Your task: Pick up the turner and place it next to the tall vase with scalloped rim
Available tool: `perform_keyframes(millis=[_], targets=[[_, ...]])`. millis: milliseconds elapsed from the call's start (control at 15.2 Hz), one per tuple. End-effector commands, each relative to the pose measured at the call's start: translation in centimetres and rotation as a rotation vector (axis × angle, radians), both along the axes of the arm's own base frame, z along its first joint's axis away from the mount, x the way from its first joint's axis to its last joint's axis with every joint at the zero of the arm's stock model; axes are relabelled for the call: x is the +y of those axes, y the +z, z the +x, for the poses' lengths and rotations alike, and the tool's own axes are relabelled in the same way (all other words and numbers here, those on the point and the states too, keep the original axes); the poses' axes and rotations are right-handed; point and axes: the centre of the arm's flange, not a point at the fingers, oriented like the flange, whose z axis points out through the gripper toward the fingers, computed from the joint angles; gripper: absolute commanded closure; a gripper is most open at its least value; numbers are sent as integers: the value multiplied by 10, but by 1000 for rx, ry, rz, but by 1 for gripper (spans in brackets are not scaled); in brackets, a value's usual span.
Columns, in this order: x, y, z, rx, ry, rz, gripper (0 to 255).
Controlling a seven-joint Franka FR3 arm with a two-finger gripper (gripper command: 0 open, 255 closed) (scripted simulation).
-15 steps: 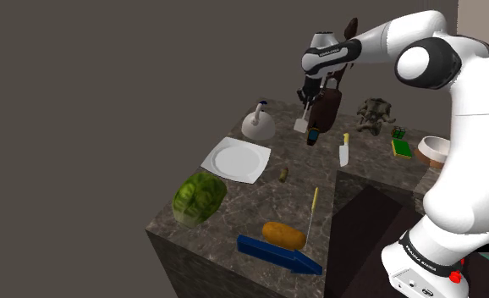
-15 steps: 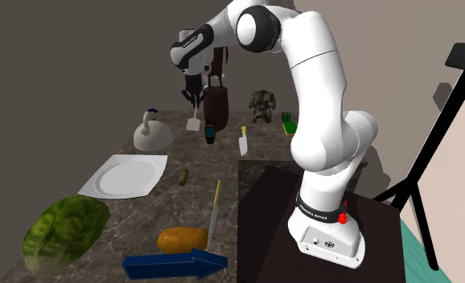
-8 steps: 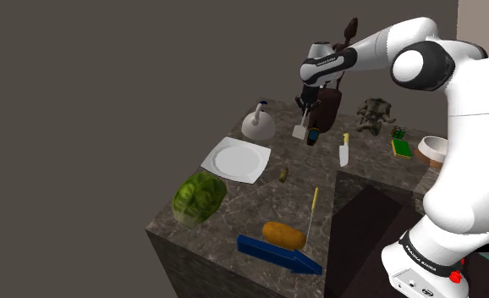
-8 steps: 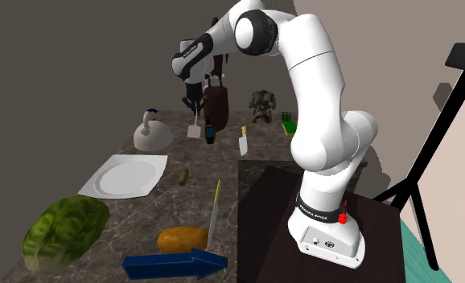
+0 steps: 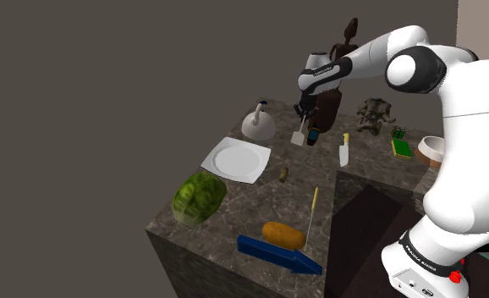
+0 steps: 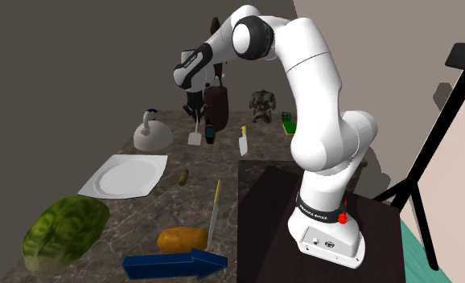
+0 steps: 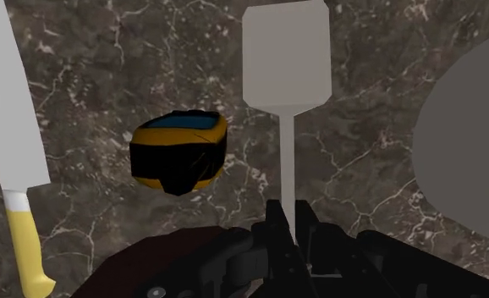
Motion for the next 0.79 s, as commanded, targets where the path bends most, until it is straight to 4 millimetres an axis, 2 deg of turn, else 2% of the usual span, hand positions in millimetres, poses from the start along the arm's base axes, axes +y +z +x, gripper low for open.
perform_keyframes(millis=[0,726], targets=[[0,-11,0,0,0,0,255],[0,-69,0,0,0,0,255]])
